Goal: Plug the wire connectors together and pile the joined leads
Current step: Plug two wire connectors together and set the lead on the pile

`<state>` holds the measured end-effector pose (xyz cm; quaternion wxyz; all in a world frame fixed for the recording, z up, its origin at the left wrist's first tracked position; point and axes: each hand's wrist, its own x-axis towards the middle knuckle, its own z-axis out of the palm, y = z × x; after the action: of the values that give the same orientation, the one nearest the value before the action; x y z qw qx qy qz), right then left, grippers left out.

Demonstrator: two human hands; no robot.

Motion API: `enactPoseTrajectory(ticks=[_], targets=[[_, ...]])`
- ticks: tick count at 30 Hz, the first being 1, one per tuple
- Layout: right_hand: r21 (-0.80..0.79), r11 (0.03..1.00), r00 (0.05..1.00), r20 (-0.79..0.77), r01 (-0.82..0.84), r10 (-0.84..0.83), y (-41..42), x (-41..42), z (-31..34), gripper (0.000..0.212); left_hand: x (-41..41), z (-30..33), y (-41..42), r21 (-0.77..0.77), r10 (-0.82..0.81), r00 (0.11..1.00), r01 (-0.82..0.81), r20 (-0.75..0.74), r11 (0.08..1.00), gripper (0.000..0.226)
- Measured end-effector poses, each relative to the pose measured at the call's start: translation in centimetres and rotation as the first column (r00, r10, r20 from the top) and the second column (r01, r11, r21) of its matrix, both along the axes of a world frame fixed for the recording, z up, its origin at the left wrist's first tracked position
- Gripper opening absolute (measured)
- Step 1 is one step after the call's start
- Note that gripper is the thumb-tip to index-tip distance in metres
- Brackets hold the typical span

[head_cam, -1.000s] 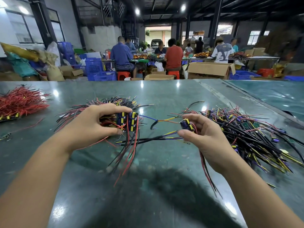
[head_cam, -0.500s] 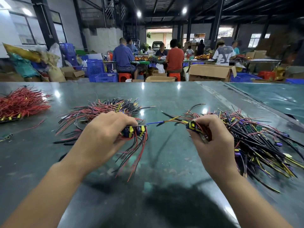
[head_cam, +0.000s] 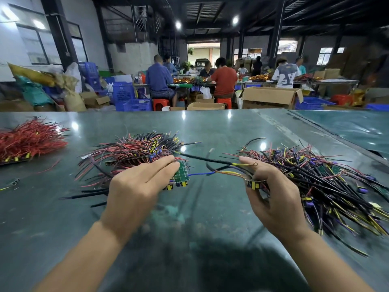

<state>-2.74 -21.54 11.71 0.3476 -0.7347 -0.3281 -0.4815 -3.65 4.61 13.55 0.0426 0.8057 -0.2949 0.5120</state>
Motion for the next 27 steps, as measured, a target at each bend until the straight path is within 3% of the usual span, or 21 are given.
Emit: enactPoseTrajectory(ticks=[5,13,18,23,25,27], targets=[[0.03,0.999,0.998,0.063,-0.017,0.015,0.0,0.4,-0.2,0.012,0.3,0.0,0.8,-0.023,-0.008,0.995,0.011,0.098,1.0,0.03],[-0.099,0.986,0.972,0.209,0.133,-0.11,-0.7,0.7,-0.1,0.011,0.5,-0.9,1.2,0.026,0.018,0.999,-0.02,0.049,0.999,0.031],[-0.095,0.969,0.966,0.147,0.227,-0.212,-0.8,0.8,-1.2,0.011,0.3,-1.4,1.4,0.06,0.011,1.0,-0.012,0.028,0.998,0.036],[-0.127,0.991,0.99,-0.124,0.047,-0.063,0.0,0.3,-1.6,0.021,0.5,-1.2,2.1,0.071,0.019,0.971,-0.002,-0.237,0.997,0.05],[-0.066,0.998,0.951,-0.308,0.004,-0.024,0.3,0.1,-1.7,0.037,0.9,-1.1,2.7,0.061,0.01,0.895,0.019,-0.447,0.998,0.049],[-0.005,1.0,0.898,-0.439,-0.013,0.009,0.7,0.0,-1.5,0.038,1.1,-1.1,3.0,0.044,0.011,0.758,0.023,-0.653,0.999,0.04]])
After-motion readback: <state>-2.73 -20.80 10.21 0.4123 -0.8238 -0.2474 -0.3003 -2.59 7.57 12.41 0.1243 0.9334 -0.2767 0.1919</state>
